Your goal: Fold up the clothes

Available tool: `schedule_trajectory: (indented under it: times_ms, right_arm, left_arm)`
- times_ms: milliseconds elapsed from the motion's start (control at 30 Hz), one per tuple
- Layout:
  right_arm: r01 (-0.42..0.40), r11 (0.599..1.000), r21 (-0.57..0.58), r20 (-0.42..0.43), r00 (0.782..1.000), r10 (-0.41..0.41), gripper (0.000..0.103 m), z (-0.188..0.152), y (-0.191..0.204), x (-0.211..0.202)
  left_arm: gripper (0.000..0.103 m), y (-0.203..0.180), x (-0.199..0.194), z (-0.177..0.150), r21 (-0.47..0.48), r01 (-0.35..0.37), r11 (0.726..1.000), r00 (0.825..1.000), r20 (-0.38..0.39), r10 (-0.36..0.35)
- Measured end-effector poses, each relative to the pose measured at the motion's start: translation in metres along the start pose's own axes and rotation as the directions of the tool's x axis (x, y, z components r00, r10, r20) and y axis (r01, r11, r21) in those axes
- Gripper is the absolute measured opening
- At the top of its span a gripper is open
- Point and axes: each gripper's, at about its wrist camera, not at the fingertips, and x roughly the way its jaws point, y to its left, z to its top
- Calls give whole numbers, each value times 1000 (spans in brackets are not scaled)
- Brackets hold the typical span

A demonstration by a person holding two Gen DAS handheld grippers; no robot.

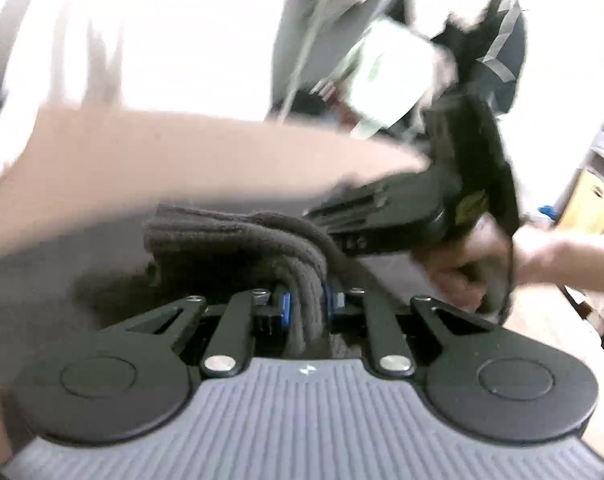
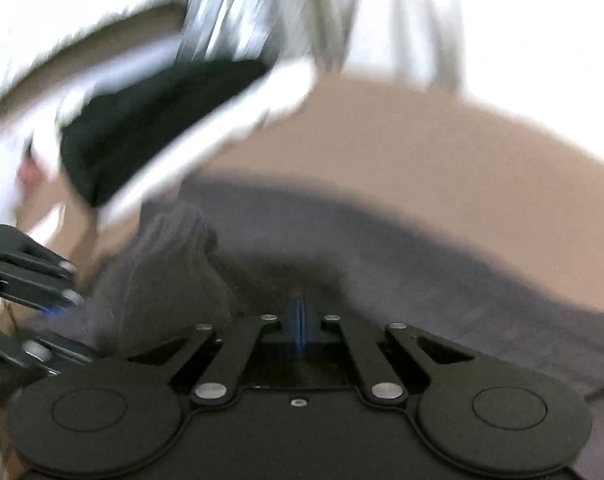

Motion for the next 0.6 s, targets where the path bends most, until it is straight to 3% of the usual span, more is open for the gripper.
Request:
schedule_trajectory:
  times_ms: [67,167,200,233,267,300,367,400,433,500,533,567,600]
  right_arm:
    - [29,999,39,124,992,-34,4,7,0,-31]
    - [130,991,30,169,977,-133,12,12,7,-45]
    - [166,986,22,170,971,-167,18,10,11,-45]
    - [202,979,13,170,965,-202,34,9,15,-46]
    - [237,971,4,170,957,-234,47,7,18,-46]
    - [223,975,4,133,966,-221,48,-2,21,-43]
    - [195,981,4,59,979,-195,49,-19,27,-37]
    - [180,984,6,21,983,-181,50,-28,30,-34]
    - [166,986,7,-16,986,-166,53,-36,32,-31]
    - [138,990,12,-90,987,-136,55,-54,38,-25]
    - [124,992,15,-127,984,-121,55,-63,41,-22]
    - [111,994,18,-163,981,-106,58,-71,44,-19]
    - [116,993,-7,-177,977,-116,60,-81,49,-19]
  left_arm:
    - [15,7,-5,12,-46,24,999,1000,8,-23]
    - [20,43,13,-2,-166,-93,982,994,-74,82]
    - [23,57,23,-12,-182,-163,970,983,-120,142]
    - [23,74,33,-23,-209,-219,953,967,-175,184]
    - [25,89,40,-33,-257,-228,939,960,-218,173]
    - [26,103,43,-41,-343,-193,919,966,-231,116]
    - [26,125,39,-45,-515,-92,852,982,-187,-6]
    - [27,129,35,-42,-544,-73,836,985,-172,-26]
    - [29,130,32,-38,-553,-63,831,987,-158,-30]
    - [43,122,24,-29,-475,-116,872,988,-150,50]
    - [47,117,22,-26,-422,-179,889,978,-177,113]
    - [51,112,20,-23,-354,-267,896,955,-224,196]
    - [51,106,19,-21,-268,-364,892,918,-266,295]
